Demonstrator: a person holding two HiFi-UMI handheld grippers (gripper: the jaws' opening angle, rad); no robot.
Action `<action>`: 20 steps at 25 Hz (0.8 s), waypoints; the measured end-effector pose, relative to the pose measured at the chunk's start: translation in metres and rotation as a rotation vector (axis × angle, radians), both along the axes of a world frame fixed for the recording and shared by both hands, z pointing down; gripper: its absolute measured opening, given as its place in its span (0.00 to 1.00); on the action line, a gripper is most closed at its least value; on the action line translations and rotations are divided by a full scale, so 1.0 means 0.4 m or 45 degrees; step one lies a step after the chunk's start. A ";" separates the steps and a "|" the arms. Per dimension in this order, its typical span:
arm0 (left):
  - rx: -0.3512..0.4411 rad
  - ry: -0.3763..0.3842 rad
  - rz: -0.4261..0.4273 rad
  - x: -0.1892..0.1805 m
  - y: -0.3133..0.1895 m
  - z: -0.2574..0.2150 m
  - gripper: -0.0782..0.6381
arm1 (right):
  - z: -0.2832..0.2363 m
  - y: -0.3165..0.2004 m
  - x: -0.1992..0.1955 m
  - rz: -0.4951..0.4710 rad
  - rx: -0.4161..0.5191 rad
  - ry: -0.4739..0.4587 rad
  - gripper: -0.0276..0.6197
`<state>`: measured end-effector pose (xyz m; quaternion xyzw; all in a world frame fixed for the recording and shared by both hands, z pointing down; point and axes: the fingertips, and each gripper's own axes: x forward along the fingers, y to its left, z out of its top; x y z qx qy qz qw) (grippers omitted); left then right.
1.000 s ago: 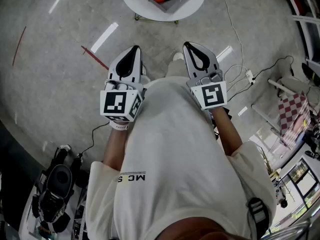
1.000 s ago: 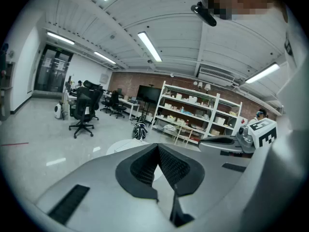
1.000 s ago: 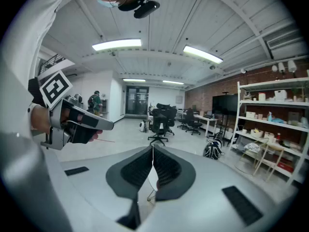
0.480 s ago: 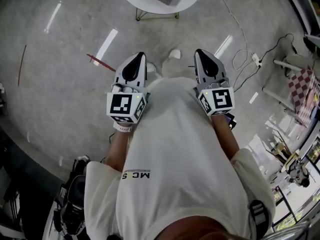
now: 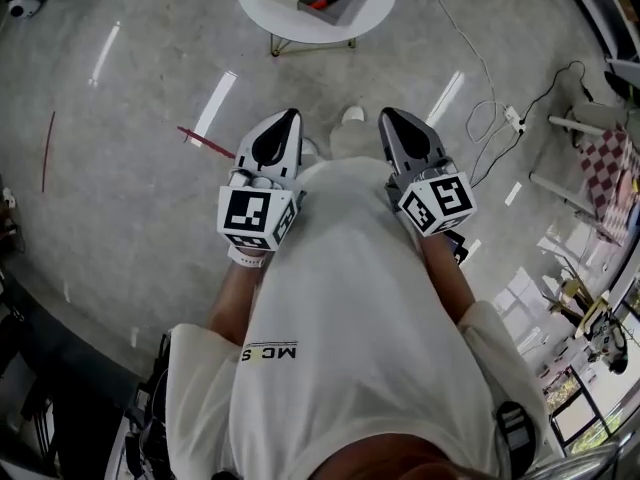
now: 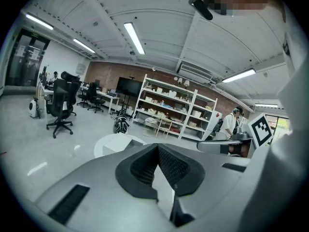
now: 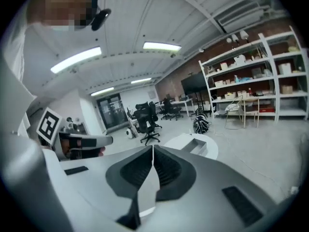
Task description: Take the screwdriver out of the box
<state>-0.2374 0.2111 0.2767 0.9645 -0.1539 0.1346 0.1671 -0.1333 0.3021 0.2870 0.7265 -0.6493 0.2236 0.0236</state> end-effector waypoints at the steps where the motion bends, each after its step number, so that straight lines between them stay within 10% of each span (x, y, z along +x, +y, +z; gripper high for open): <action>1: -0.010 -0.004 0.011 0.010 -0.005 0.003 0.11 | -0.004 -0.006 0.004 0.011 0.012 -0.018 0.15; 6: -0.038 -0.025 -0.002 0.042 -0.035 0.009 0.11 | 0.006 -0.056 0.043 -0.050 -0.017 0.189 0.15; 20: -0.079 -0.154 -0.170 0.407 -0.217 0.064 0.11 | 0.066 -0.310 0.434 -0.367 -0.067 0.215 0.15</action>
